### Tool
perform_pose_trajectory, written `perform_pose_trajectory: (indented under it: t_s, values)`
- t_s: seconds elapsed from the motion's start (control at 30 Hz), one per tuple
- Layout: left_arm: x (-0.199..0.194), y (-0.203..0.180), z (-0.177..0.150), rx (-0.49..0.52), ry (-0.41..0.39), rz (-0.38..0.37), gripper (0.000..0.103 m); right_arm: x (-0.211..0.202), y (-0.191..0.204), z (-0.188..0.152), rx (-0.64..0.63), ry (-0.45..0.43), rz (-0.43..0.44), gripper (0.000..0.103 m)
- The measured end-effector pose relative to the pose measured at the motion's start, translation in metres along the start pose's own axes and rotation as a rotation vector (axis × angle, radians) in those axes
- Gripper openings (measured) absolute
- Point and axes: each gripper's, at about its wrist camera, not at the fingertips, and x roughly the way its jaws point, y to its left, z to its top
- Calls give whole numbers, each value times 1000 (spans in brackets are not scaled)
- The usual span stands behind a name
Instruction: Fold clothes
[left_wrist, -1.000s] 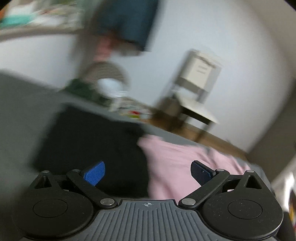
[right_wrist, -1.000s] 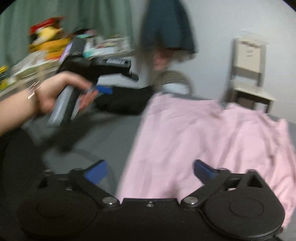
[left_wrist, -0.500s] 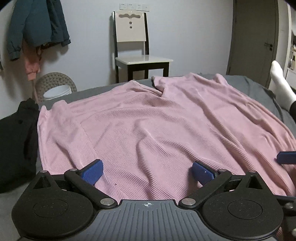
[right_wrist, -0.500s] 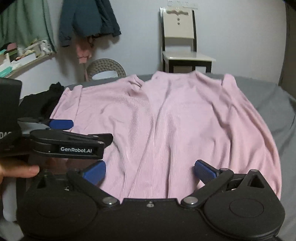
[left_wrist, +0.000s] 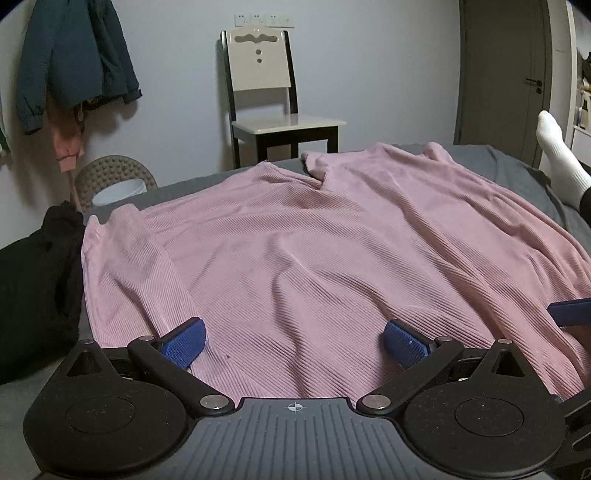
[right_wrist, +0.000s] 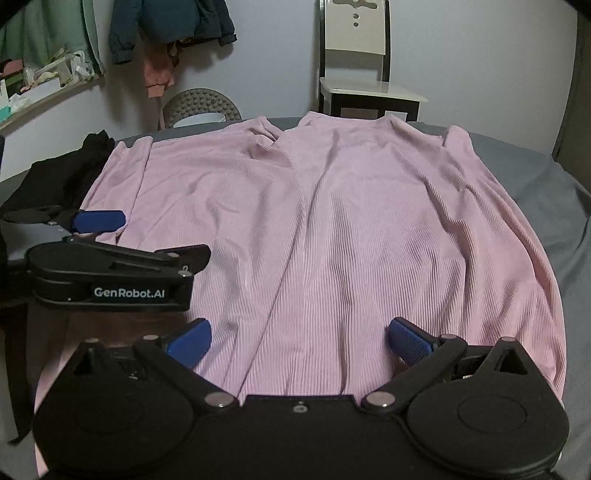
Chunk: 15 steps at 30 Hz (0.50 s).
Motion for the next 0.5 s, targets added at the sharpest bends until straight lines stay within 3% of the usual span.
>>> perform_pose_trajectory:
  t_s: [0.5]
  values:
    - [0, -1, -1, 0, -6, -1, 103, 3, 1, -3, 11, -41, -13, 103]
